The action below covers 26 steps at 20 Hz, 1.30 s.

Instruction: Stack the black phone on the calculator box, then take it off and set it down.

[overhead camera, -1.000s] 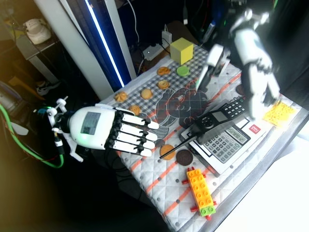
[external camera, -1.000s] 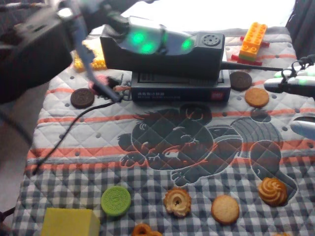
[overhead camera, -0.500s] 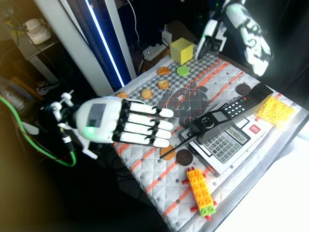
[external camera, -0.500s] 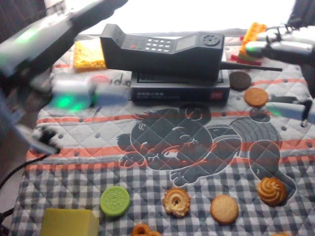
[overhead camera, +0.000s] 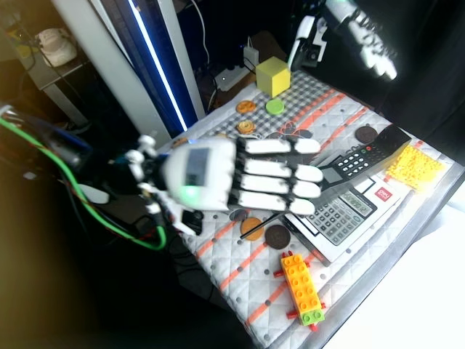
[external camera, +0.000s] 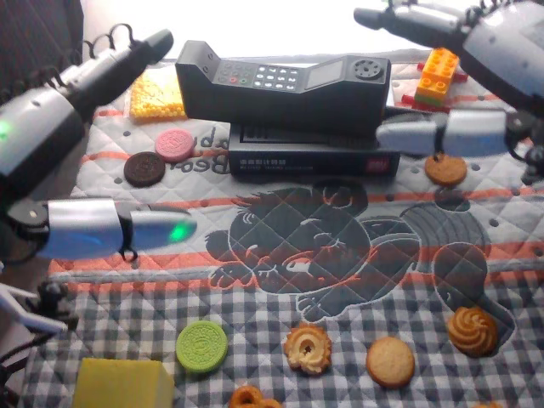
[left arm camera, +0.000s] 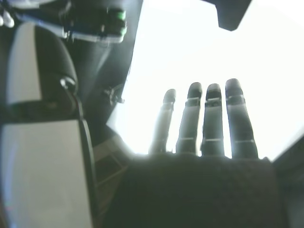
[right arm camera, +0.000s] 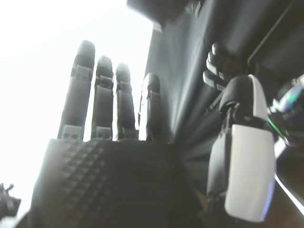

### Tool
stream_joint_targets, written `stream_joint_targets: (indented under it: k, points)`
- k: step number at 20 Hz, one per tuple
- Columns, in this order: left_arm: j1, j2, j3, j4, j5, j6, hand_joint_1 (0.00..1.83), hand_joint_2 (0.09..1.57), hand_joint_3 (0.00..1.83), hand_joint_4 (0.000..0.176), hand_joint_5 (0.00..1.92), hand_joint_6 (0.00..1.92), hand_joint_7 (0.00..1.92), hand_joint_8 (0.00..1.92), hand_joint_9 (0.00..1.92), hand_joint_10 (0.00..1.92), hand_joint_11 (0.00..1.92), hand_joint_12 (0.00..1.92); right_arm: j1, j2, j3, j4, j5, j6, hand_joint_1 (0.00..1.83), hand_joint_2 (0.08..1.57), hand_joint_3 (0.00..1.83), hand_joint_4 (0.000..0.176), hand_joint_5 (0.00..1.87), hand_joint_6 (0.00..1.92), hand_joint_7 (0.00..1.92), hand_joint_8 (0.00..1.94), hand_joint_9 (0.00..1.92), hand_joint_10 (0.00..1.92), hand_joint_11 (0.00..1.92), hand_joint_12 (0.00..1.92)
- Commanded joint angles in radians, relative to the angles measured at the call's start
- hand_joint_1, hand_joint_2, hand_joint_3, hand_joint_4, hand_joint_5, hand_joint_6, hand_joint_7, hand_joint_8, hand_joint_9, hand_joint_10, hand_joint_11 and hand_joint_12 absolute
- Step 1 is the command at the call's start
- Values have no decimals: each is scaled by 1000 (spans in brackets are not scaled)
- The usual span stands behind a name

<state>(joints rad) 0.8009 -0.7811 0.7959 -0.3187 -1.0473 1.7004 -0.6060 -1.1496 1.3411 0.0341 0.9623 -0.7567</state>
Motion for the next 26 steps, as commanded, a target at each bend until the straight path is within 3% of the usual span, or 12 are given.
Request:
stream_joint_targets:
  k: [1, 4, 7, 9, 12, 13, 14, 15, 17, 21, 23, 26]
  points:
    - [-5, 8, -1, 14, -125, -7, 836, 840, 4, 146, 9, 3, 79, 6, 45, 12, 100, 56, 27, -8, 13, 3, 77, 7, 589, 970, 0, 170, 244, 6, 290, 10, 329, 21, 403, 59]
    - [-4, 7, 0, 10, -121, -7, 830, 854, 0, 111, 28, 4, 102, 9, 87, 1, 3, 305, 80, -59, 56, -23, 5, 7, 584, 952, 0, 174, 279, 1, 337, 1, 389, 4, 17, 1154]
    - [-4, 0, 1, 10, -113, -7, 883, 839, 0, 101, 33, 1, 109, 0, 87, 0, 0, 343, 122, -104, 100, -45, -75, 7, 610, 963, 2, 154, 345, 11, 415, 13, 550, 47, 196, 1263]
    - [-5, -5, 4, 10, -107, -7, 883, 849, 1, 132, 31, 0, 105, 0, 69, 7, 0, 225, 129, -116, 115, -51, -103, 7, 716, 1003, 2, 113, 455, 5, 512, 9, 616, 31, 220, 1204]
    - [-4, -11, 22, 13, -77, -7, 885, 850, 1, 157, 31, 2, 83, 2, 65, 3, 0, 292, 135, -128, 126, -60, -126, 7, 927, 1127, 3, 0, 646, 7, 739, 10, 807, 32, 433, 996]
    - [-3, -13, 30, 13, -70, -7, 885, 849, 0, 171, 27, 0, 85, 4, 62, 1, 0, 306, 138, -130, 126, -65, -126, 7, 993, 1143, 1, 0, 704, 6, 810, 9, 865, 25, 512, 952]
    - [0, -15, 37, 13, -67, -7, 888, 863, 4, 175, 15, 3, 81, 1, 54, 2, 0, 248, 141, -131, 126, -68, -126, 7, 1172, 1152, 0, 0, 781, 920, 987, 790, 1014, 33, 622, 928]
    - [4, -17, 45, 13, -66, -7, 893, 872, 5, 176, 5, 0, 56, 0, 53, 2, 0, 210, 142, -131, 126, -69, -126, 7, 1322, 1131, 7, 0, 809, 1056, 992, 892, 967, 978, 723, 933]
    - [13, -16, 57, 13, -73, -7, 921, 867, 1, 176, 25, 3, 53, 0, 31, 2, 0, 195, 146, -131, 122, -70, -125, 7, 1244, 1137, 2, 0, 826, 1103, 1071, 948, 1265, 273, 1058, 759]
    - [23, -5, 47, 14, -97, -7, 906, 876, 1, 150, 31, 1, 94, 6, 51, 5, 0, 257, 149, -127, 89, -69, -35, 54, 1251, 1140, 0, 0, 820, 1074, 1075, 987, 1362, 77, 1025, 857]
    - [34, 5, 40, 10, -109, -7, 905, 884, 2, 158, 32, 1, 114, 4, 74, 7, 0, 335, 133, -68, 48, -69, 39, 70, 1259, 1117, 0, 0, 862, 1014, 1124, 898, 1370, 44, 1046, 800]
    - [57, 27, 26, -6, -141, -7, 868, 880, 0, 126, 45, 8, 95, 7, 43, 0, 0, 270, 65, 1, 3, -69, 154, 132, 1273, 1100, 0, 0, 940, 825, 1125, 951, 1434, 47, 1101, 813]
